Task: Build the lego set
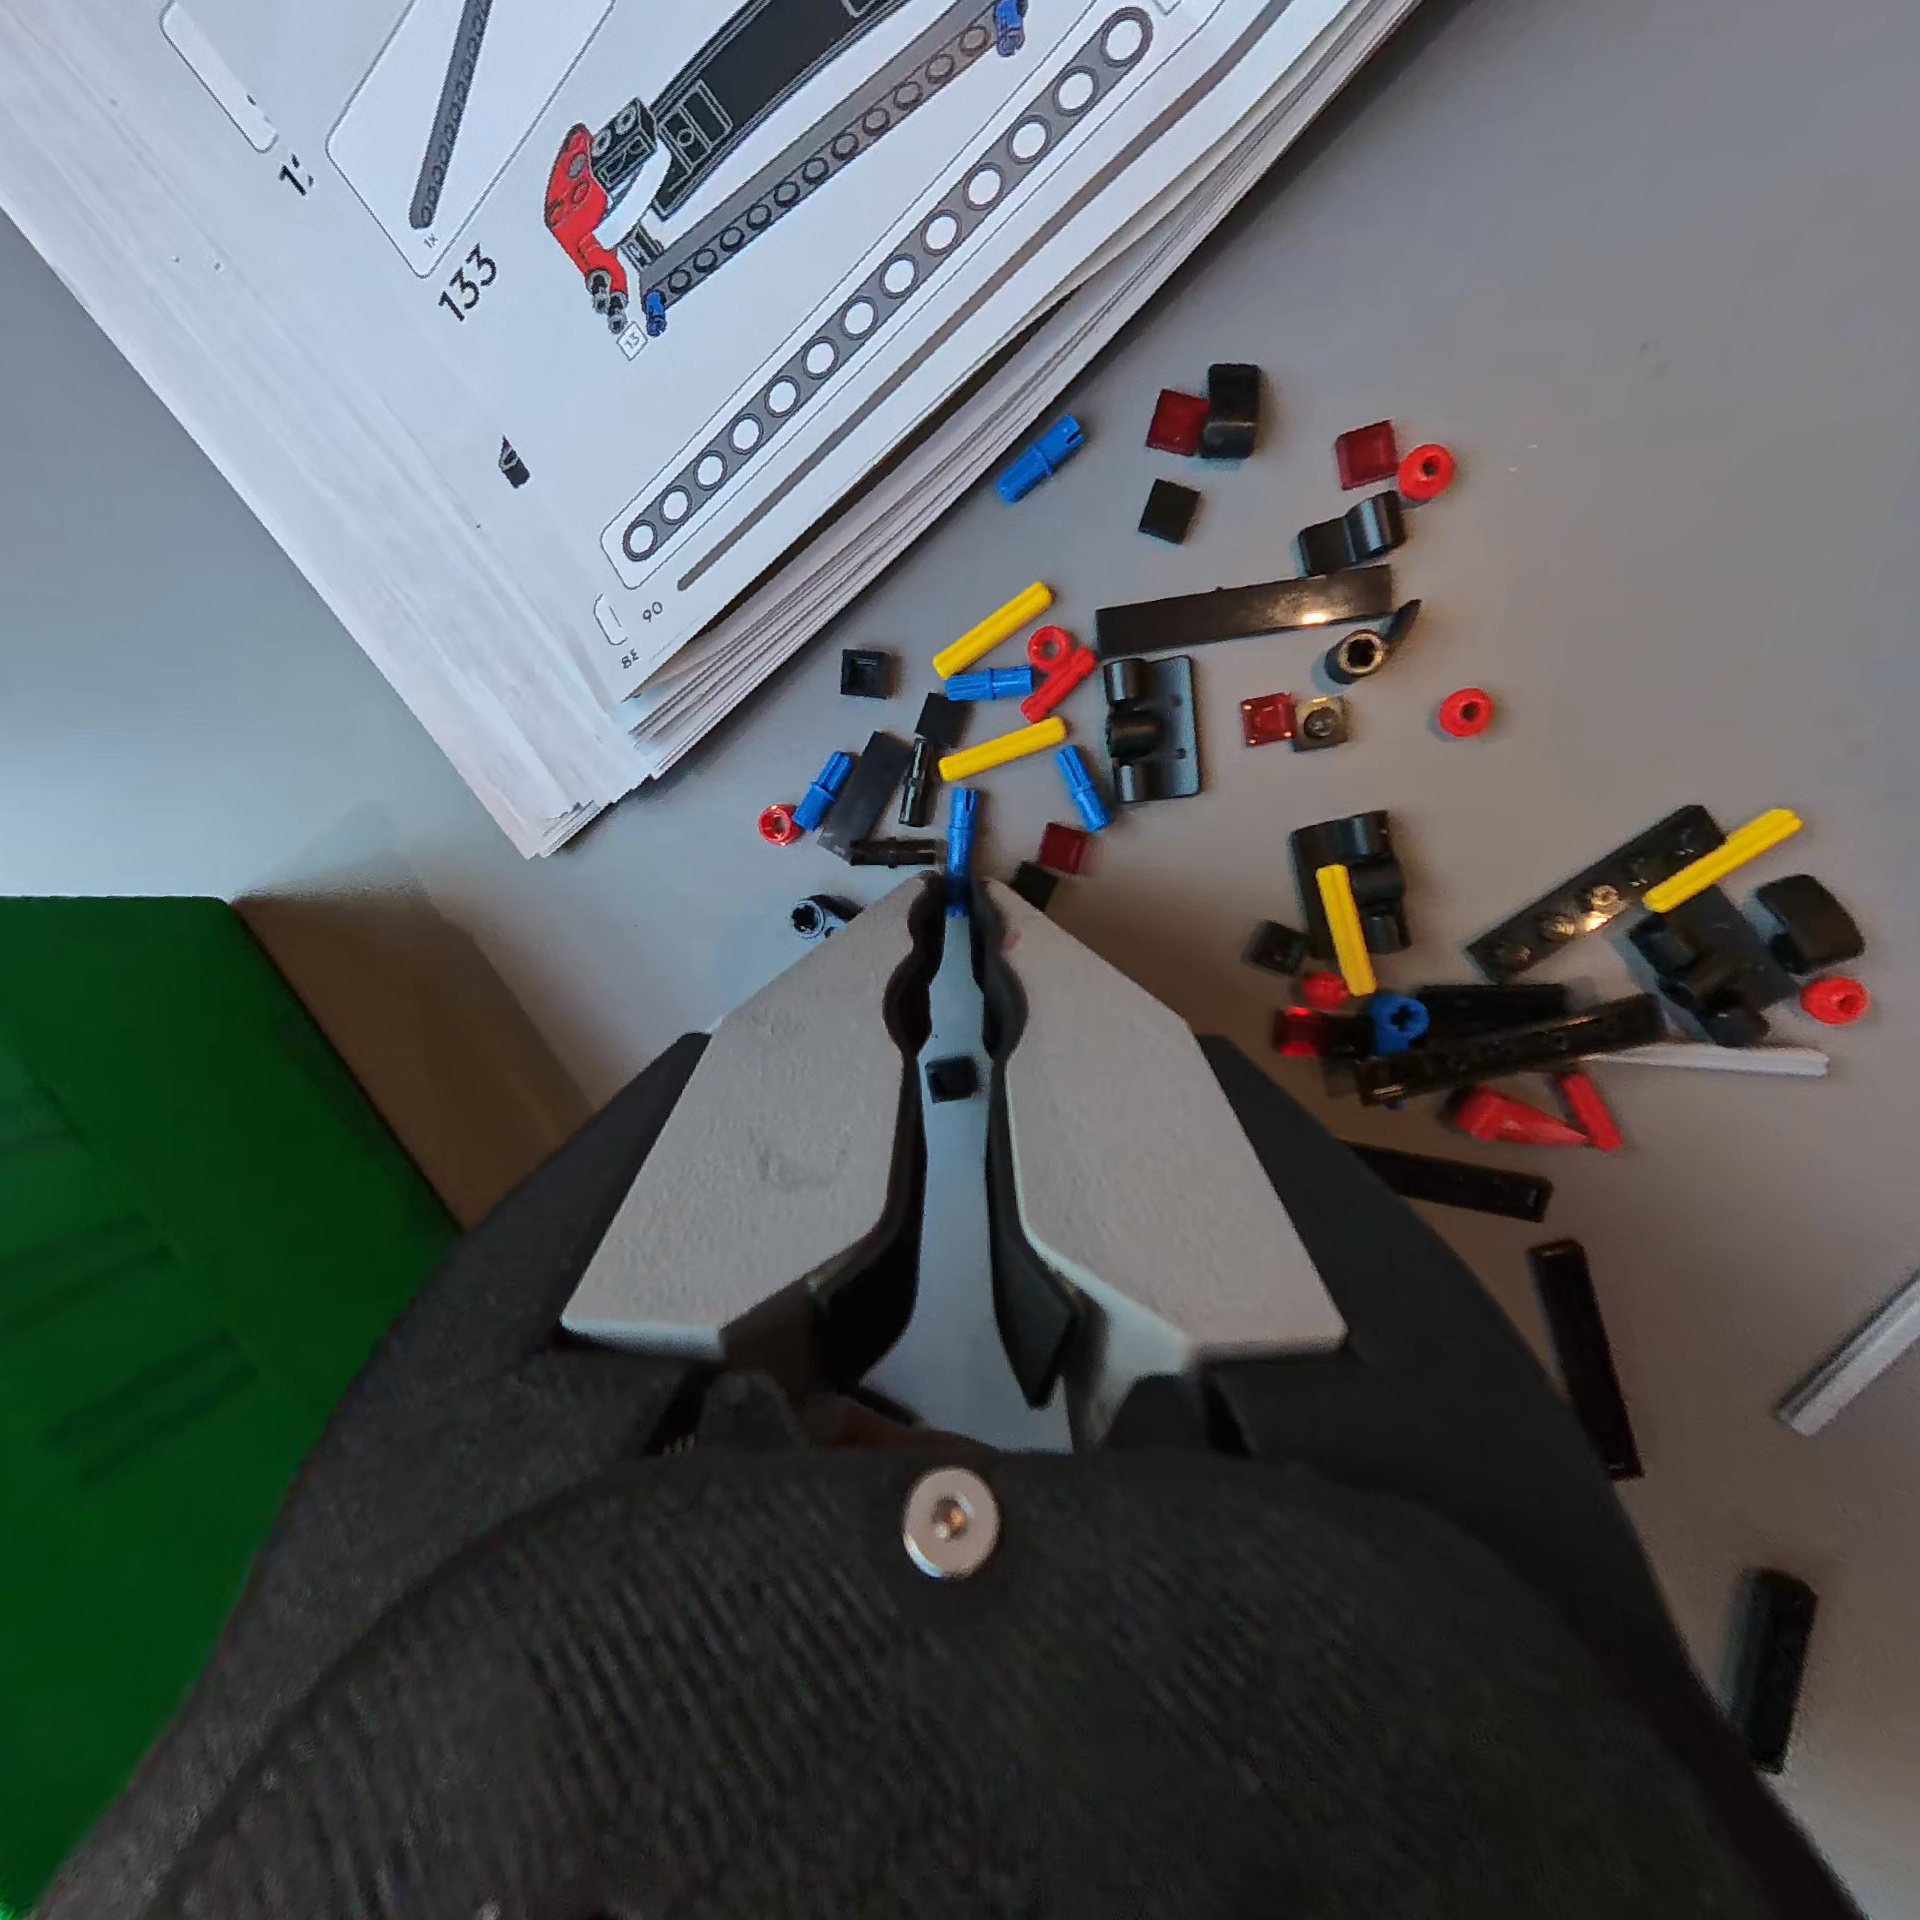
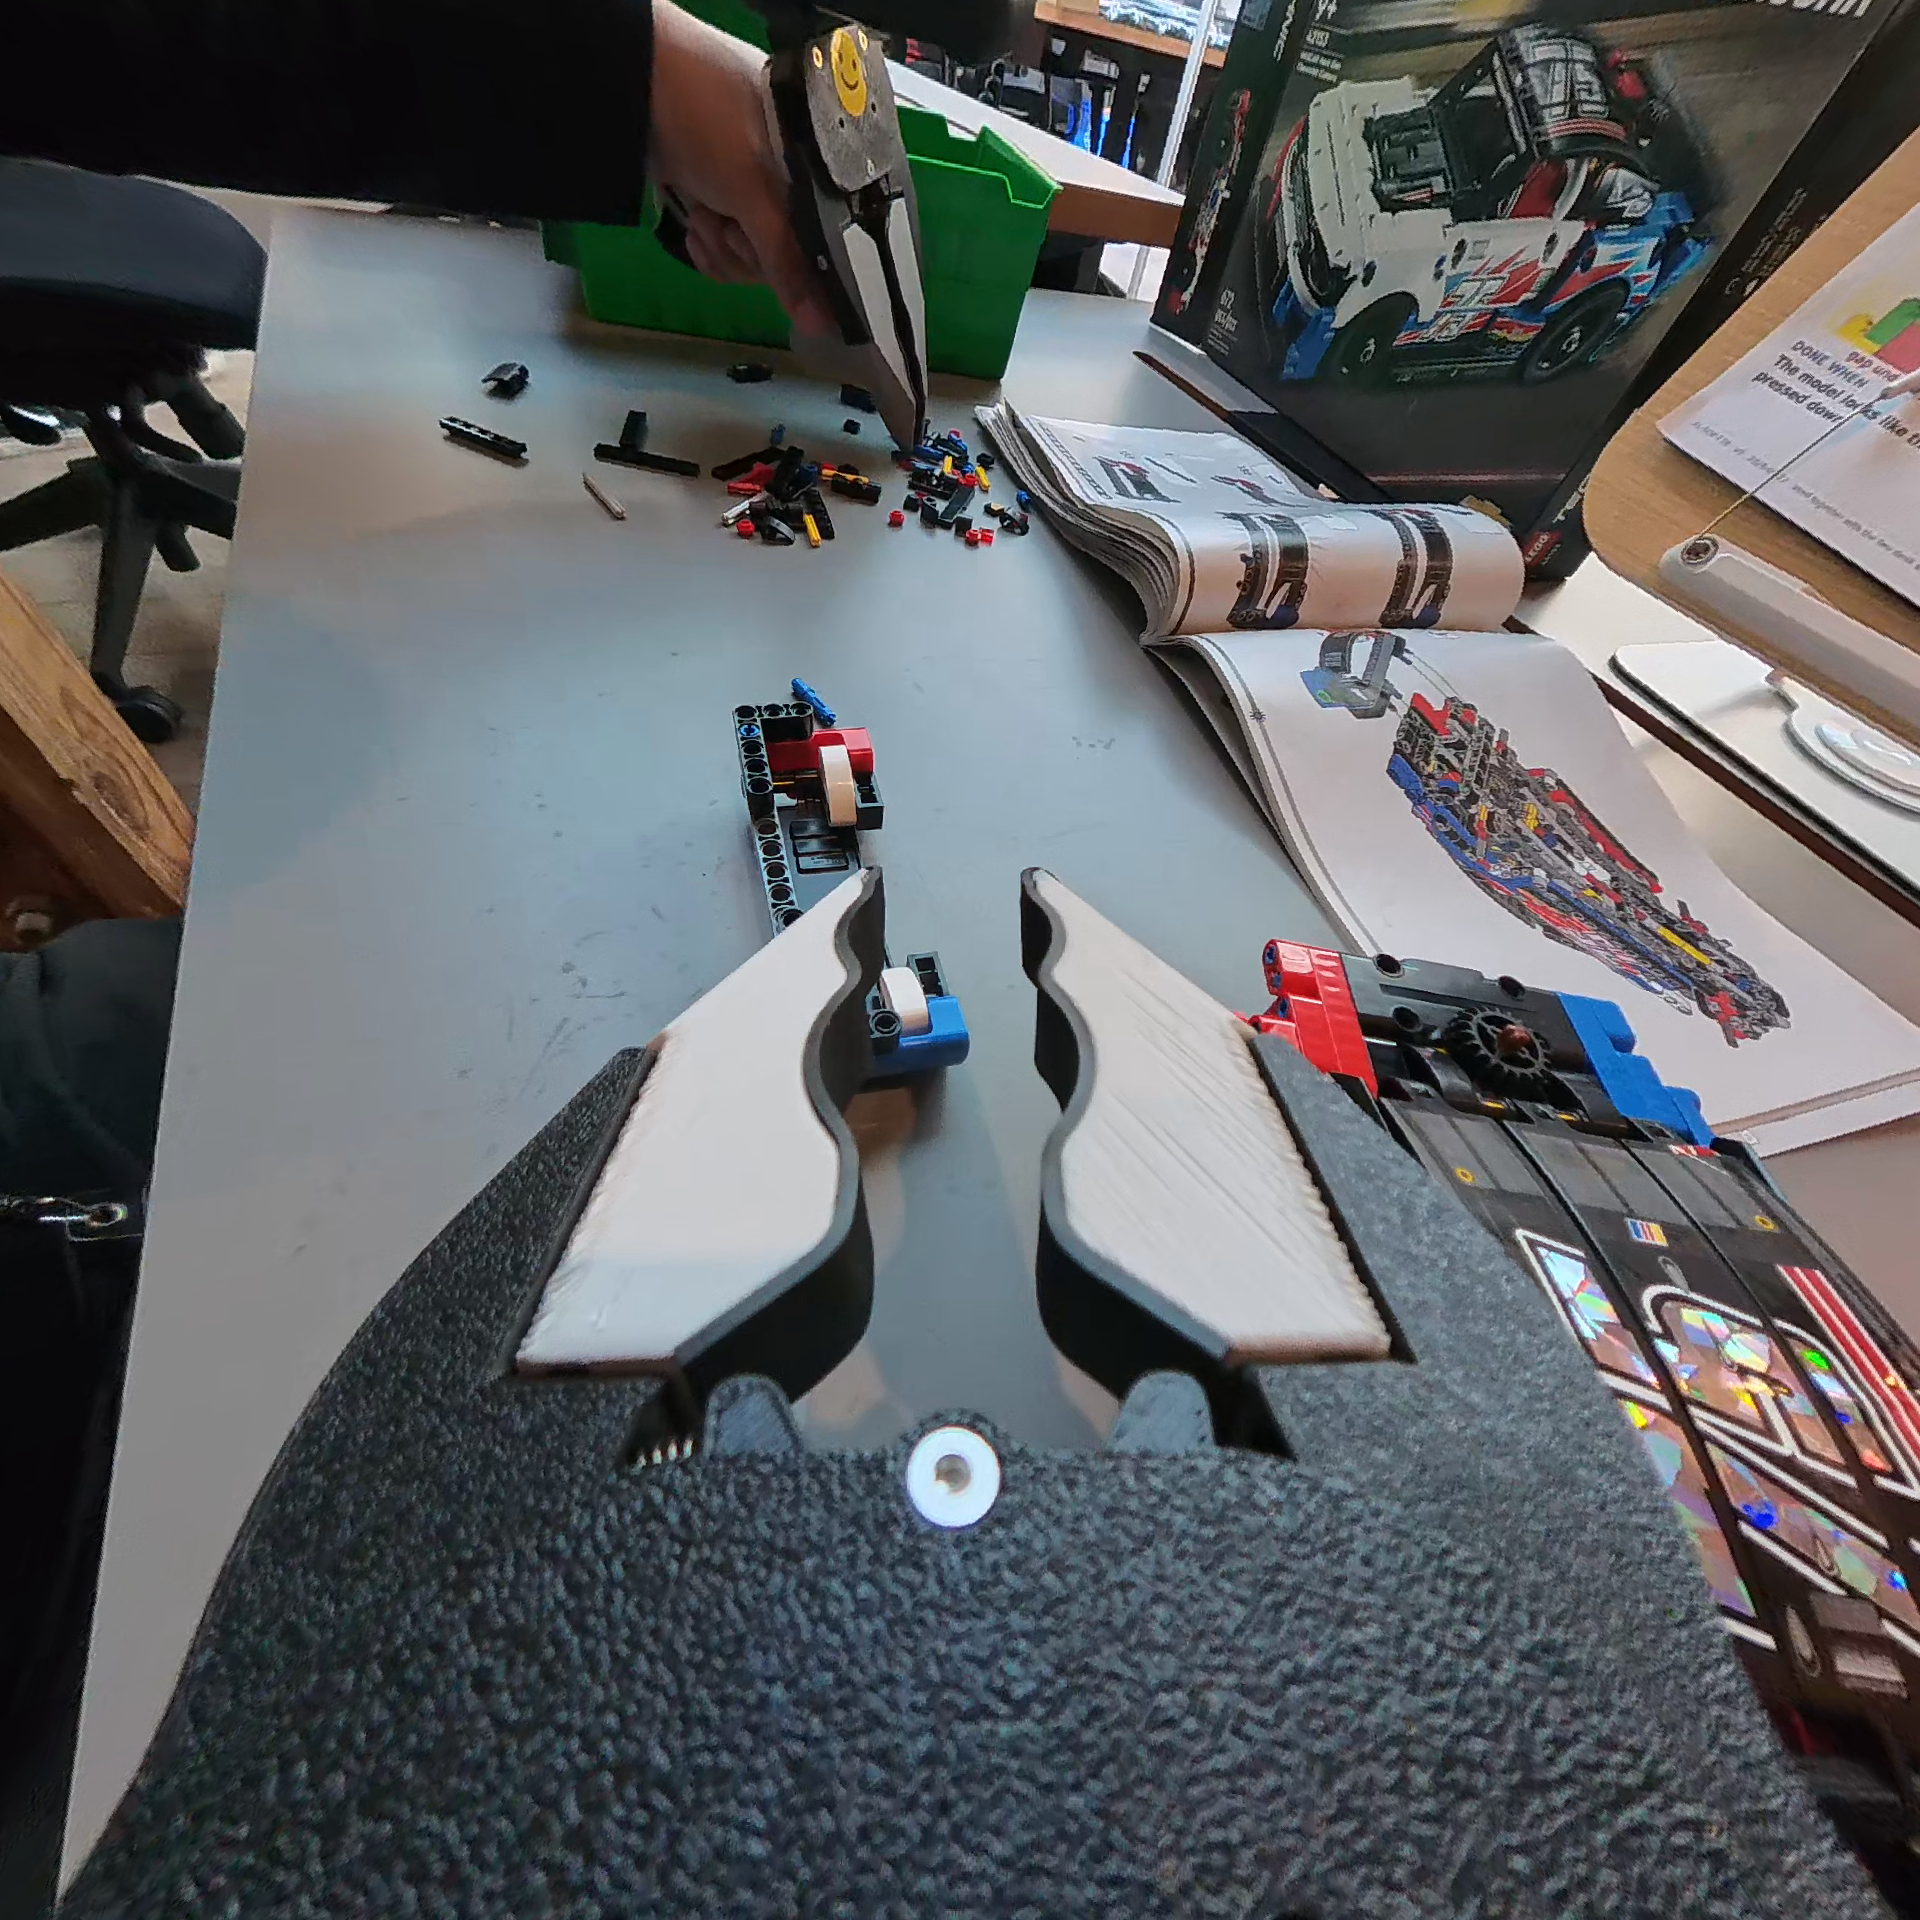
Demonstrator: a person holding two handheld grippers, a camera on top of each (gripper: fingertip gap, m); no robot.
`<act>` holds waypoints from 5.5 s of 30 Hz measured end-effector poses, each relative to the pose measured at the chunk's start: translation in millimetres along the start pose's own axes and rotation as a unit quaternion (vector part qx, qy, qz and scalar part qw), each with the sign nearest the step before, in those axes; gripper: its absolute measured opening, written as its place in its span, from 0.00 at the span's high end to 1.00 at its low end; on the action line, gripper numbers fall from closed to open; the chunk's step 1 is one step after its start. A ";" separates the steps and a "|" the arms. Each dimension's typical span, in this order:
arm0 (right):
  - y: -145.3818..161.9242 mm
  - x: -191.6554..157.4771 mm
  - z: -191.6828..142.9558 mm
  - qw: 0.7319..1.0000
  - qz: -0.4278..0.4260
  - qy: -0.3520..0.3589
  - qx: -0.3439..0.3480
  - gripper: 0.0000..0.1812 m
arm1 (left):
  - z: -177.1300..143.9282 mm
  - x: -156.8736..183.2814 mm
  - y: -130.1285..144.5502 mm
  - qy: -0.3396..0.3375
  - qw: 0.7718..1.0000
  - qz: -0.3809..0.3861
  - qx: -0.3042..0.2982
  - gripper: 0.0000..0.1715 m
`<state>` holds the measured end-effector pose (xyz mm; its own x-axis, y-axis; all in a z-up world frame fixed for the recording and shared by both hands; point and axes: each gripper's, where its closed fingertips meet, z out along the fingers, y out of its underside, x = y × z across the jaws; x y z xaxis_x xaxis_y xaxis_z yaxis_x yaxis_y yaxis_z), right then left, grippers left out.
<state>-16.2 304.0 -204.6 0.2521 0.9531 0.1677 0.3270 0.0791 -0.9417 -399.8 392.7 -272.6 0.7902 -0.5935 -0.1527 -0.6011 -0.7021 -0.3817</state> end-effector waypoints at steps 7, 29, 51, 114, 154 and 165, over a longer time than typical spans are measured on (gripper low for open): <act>-0.6 -0.6 -0.5 1.000 -0.002 -0.001 0.002 0.86 | -24.7 9.2 -10.9 -0.004 1.000 0.001 0.021 0.99; -1.0 -4.2 -3.2 1.000 -0.015 0.002 0.004 0.89 | -20.8 205.9 -92.8 0.116 0.988 0.083 0.066 0.89; -6.9 -9.9 2.0 0.999 -0.037 0.004 0.018 0.87 | -83.6 199.2 -189.0 -0.177 0.830 -0.105 0.519 0.82; -2.8 -10.5 3.2 0.990 -0.123 0.064 0.006 1.00 | -11.3 -7.0 -20.3 -0.017 0.999 0.003 0.030 0.90; -6.4 -12.3 -0.2 0.992 -0.113 0.054 0.020 1.00 | 5.0 -5.9 -12.2 -0.006 0.998 0.023 -0.050 0.94; -6.8 -12.2 -0.6 0.992 -0.109 0.051 0.022 1.00 | -1.8 -3.1 -10.1 0.033 0.998 0.015 -0.045 1.00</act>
<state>-20.9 291.7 -200.1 0.2721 0.8769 0.3962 0.3439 0.2959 -0.8912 -396.4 401.0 -266.6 0.7643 -0.6369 -0.1008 -0.6345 -0.7149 -0.2938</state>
